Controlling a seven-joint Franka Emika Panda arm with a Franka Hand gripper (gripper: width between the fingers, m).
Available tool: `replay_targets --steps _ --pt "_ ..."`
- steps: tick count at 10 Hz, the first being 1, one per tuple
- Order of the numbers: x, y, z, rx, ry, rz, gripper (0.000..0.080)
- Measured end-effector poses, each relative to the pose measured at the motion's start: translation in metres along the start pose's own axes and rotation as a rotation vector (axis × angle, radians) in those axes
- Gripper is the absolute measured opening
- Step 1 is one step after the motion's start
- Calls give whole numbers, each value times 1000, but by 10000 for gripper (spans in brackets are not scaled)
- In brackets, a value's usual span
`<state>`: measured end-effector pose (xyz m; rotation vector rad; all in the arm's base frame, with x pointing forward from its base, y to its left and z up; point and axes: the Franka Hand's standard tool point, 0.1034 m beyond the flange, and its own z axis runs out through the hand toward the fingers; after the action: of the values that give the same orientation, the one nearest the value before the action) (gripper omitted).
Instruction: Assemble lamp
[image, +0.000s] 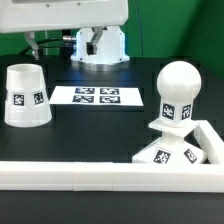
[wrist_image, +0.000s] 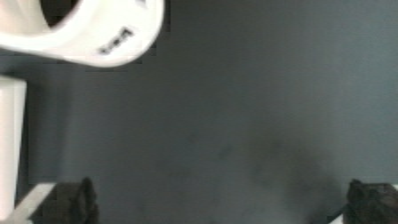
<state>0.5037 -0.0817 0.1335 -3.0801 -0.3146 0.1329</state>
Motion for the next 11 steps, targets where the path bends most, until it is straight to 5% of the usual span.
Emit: replay_targets --steps 5,8,11 --pt "-3 -1 2 2 -5 0 698" --pt "-53 5 22 20 -33 -40 698" --pt "-69 35 23 14 -22 -51 698"
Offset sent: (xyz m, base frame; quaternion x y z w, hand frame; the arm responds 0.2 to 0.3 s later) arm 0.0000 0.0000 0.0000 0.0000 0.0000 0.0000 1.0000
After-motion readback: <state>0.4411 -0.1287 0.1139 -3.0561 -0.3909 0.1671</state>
